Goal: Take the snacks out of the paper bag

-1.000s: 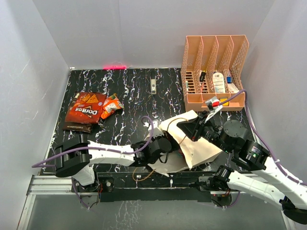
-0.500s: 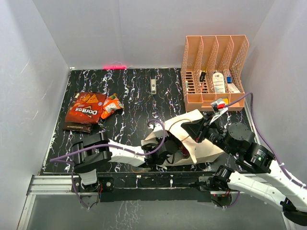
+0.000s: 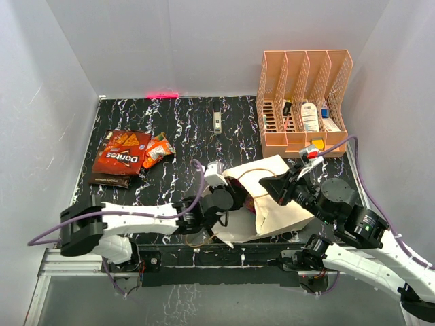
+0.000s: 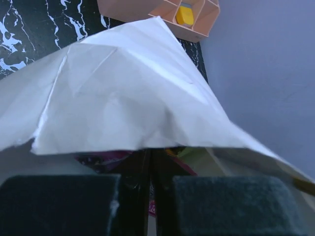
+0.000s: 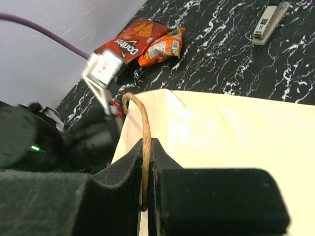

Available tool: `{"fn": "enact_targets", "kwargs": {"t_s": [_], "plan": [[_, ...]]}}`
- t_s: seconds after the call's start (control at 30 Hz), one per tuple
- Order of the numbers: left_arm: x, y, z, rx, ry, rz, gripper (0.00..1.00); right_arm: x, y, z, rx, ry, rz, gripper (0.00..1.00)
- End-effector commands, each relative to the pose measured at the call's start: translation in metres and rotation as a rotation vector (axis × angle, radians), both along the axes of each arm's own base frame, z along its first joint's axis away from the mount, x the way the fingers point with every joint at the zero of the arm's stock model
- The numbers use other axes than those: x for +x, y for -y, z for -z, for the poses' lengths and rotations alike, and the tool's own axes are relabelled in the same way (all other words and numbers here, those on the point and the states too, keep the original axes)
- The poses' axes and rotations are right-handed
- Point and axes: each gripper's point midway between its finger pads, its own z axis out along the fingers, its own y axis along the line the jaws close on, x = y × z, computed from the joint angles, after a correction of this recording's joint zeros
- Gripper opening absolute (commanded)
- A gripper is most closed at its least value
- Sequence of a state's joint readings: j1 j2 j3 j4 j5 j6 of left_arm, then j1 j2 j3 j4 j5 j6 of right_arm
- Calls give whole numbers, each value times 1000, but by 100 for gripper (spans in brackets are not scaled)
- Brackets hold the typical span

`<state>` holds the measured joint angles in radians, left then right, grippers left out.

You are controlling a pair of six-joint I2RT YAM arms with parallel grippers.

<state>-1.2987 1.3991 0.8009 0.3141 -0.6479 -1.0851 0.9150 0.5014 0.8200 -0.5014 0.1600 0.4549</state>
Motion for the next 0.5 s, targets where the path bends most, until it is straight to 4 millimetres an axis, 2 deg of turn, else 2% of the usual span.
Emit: {"fn": "enact_targets", "kwargs": {"t_s": [0.0,0.13,0.23,0.33,0.47], "plan": [[-13,-13,-44,-53,31,65,0,6,5,-11,29,26,44,7],[-22,-29,-60,-30,55,115,0,9,9,-11,26,31,71,7],[-28,-43,-63,-4,48,125,0,9,11,-9,28,29,81,7],[-32,-53,-50,15,31,134,0,10,11,-8,26,26,84,7],[-41,-65,-11,74,-81,114,0,10,8,-8,29,22,77,7]]}}
